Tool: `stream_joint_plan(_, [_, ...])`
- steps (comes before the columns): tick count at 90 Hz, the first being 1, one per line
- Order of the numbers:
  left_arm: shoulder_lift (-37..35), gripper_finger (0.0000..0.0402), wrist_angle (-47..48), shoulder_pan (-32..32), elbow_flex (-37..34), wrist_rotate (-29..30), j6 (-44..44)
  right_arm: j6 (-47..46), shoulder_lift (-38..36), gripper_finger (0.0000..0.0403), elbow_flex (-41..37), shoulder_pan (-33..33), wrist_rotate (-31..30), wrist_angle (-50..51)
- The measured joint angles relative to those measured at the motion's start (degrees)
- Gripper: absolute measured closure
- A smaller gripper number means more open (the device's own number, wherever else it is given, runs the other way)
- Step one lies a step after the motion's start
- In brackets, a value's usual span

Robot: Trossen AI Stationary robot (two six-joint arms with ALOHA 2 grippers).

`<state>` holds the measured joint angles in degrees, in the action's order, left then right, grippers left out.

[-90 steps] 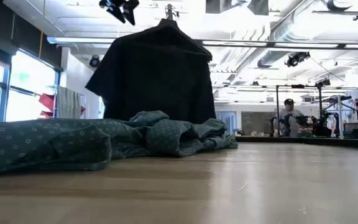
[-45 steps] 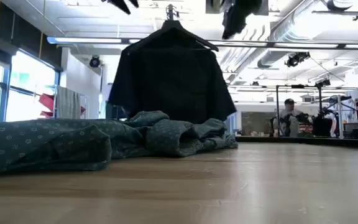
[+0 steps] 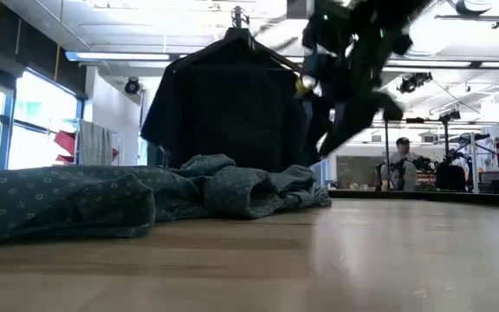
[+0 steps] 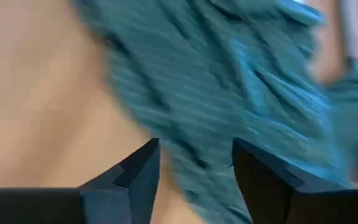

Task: Hang clothes
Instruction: Insert the hanger into the light blue hanger shirt

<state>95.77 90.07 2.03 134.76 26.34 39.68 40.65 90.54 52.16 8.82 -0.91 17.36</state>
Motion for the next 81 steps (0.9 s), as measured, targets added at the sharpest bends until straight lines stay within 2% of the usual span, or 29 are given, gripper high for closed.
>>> stream_joint_plan(12, [2.09, 0.0147, -0.07, 7.71, 0.0, 4.5, 7.58, 4.59, 0.02, 0.0196, -6.53, 0.22, -4.27, -11.62])
stream_joint_plan(25, [4.44, 0.0147, -0.05, 12.99, 0.0, 8.48, 13.22, 7.5, 0.41, 0.0201, -11.07, 0.24, -4.63, -19.11])
stream_joint_plan(37, [6.31, 0.0147, -0.06, 15.19, 0.0, 8.88, 15.92, 8.22, 2.64, 0.0224, -11.75, 0.24, -4.7, -23.24])
stream_joint_plan(48, [7.32, 0.0147, -0.03, 16.13, -0.02, 8.67, 17.52, 6.35, 5.68, 0.0267, -10.05, 0.26, -5.0, -24.95])
stream_joint_plan(66, [7.45, 0.0147, -0.04, 17.07, -0.02, 8.74, 18.85, -3.15, 5.6, 0.0385, -5.18, -0.52, -9.5, -19.95])
stream_joint_plan(81, [7.45, 0.0147, -0.05, 17.68, -0.02, 9.7, 19.19, -15.7, -2.54, 0.0401, 3.47, -0.59, -8.67, -3.6])
